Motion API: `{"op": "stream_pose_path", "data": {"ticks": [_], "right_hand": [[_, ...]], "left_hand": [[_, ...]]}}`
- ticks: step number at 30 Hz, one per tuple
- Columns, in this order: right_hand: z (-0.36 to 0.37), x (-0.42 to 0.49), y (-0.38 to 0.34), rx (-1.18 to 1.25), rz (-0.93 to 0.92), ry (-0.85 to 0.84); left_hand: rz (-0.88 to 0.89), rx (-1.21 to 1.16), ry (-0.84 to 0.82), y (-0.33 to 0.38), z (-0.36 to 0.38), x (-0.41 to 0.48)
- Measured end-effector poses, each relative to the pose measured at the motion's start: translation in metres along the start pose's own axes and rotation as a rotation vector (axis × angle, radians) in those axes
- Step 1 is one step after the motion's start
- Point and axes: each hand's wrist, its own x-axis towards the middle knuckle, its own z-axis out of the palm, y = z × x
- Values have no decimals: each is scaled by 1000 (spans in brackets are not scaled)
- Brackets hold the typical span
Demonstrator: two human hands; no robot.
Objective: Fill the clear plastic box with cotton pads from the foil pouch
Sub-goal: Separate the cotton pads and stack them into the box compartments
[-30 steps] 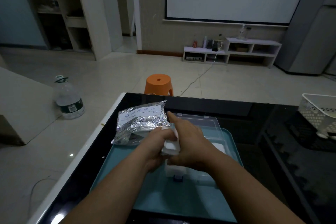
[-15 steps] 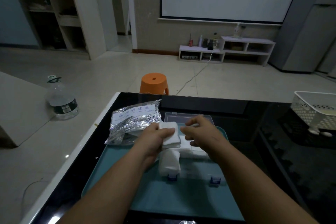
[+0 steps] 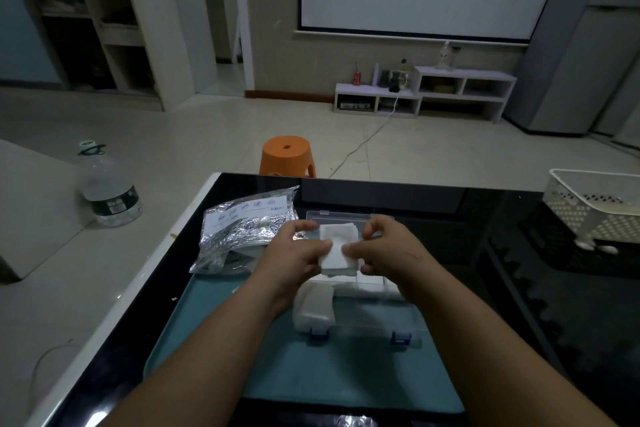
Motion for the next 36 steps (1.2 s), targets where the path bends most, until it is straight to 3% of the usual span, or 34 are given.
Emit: {"op": "stream_pose_path", "data": {"ticks": [8,19,27,32,36], "right_hand": [[-1,-2,6,-263,105,-92],[3,5,20,-430,236,-155],[18,9,31,-607,254,-222],[20,6,32,-768,204,-203],[21,6,33,-747,211,-174]], "left_hand": [[230,573,90,-14,9,-3],[222,1063,50,-21,16,-6],[171,1247,-19,-29,14,-8],[146,1326,-163,-24,8,-5],[150,1397,-175,-25,10,-7]]}}
